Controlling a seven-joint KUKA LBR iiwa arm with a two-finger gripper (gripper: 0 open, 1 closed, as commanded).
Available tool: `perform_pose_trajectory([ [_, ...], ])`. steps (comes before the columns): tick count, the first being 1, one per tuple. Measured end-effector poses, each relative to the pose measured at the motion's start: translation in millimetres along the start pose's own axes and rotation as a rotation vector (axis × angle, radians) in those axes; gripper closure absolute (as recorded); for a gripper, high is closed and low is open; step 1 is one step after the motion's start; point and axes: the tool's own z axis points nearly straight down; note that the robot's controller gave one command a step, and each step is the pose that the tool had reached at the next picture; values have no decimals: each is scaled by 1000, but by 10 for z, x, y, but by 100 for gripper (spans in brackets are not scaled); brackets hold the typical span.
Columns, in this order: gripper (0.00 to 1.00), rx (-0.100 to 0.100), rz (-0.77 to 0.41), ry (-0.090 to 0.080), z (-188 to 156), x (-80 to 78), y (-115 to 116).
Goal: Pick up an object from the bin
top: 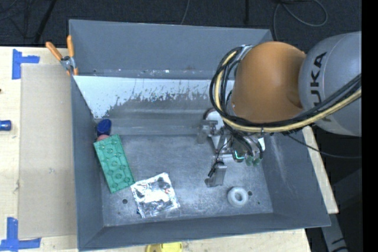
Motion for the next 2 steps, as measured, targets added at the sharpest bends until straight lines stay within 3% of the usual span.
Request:
perform_pose_trajectory([
  [1, 0, -1, -41, -1, 1430, -239, 906],
  [2, 0, -3, 149, -10, 1082, -46, 1325],
])
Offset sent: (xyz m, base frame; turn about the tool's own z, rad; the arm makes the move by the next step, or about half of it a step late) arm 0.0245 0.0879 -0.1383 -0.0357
